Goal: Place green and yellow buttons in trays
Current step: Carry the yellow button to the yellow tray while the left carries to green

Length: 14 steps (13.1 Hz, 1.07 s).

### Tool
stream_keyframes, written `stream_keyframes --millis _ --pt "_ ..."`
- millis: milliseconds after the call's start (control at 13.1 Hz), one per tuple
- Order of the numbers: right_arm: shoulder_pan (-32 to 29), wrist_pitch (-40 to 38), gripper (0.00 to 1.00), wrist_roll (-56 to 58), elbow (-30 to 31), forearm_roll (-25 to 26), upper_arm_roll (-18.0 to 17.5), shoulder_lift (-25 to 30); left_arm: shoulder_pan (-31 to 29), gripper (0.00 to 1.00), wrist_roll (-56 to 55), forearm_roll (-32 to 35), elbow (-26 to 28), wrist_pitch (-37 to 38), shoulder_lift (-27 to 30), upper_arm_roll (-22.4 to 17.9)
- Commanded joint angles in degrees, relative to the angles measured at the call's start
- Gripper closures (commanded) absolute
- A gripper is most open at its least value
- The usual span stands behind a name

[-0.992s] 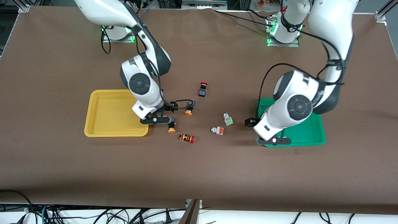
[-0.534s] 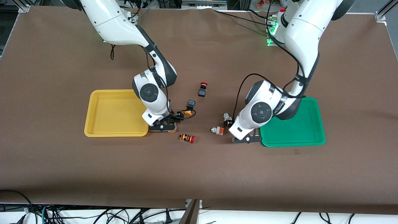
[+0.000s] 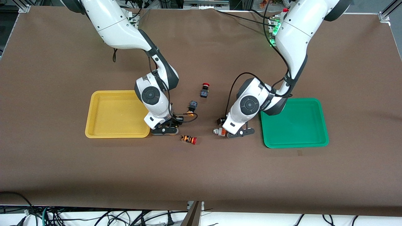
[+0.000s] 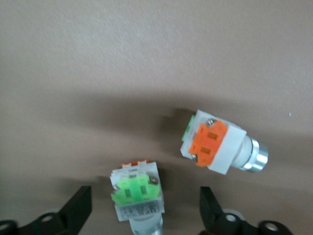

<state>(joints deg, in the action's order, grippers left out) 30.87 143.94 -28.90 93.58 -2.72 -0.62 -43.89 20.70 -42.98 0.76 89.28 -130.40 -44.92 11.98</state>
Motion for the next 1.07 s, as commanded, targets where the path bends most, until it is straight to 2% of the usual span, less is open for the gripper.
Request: stream_keyframes --millis 0,76,229,458,611,763,840,916,992 --pt "-0.81 -4.79 0.79 2.78 -0.50 -0.18 0.27 2.74 0.13 0.65 -0.27 -1.11 1.68 -0.47 1.33 -0.55" --pt "-0.89 -7.33 0.79 4.54 -0.06 -0.18 1.14 4.58 0.13 0.76 -0.44 -1.11 1.60 -0.47 1.33 -0.55" --pt "-1.16 -12.00 0.79 9.80 3.17 -0.27 3.60 8.54 0.13 0.84 -0.35 -1.11 1.60 -0.29 1.50 -0.55" --pt "-1.16 -10.54 0.79 18.67 15.36 -0.09 9.56 16.70 -0.31 0.83 -0.44 -1.02 0.89 3.11 2.73 -0.72" --pt "-1.16 -1.79 0.78 26.32 27.21 -0.18 14.31 20.76 -0.75 0.83 0.17 -0.32 0.46 7.16 5.18 -1.07" --pt "-1.25 9.99 0.71 31.08 36.55 -0.44 17.57 21.21 -2.15 0.82 1.22 -0.06 -1.73 13.90 7.21 -1.25" --pt "-1.25 10.74 0.60 32.23 37.46 -0.53 18.37 21.65 -3.11 0.76 5.32 0.81 -2.09 18.90 8.26 -1.69" --pt "-1.25 9.35 0.52 32.33 37.38 -0.53 18.72 22.52 -5.04 0.76 10.84 3.43 -2.10 21.39 9.32 -2.13" --pt "-1.25 6.64 0.38 31.98 36.77 -0.79 18.73 23.58 -6.97 0.76 16.12 4.94 -1.75 21.68 9.76 -2.13"
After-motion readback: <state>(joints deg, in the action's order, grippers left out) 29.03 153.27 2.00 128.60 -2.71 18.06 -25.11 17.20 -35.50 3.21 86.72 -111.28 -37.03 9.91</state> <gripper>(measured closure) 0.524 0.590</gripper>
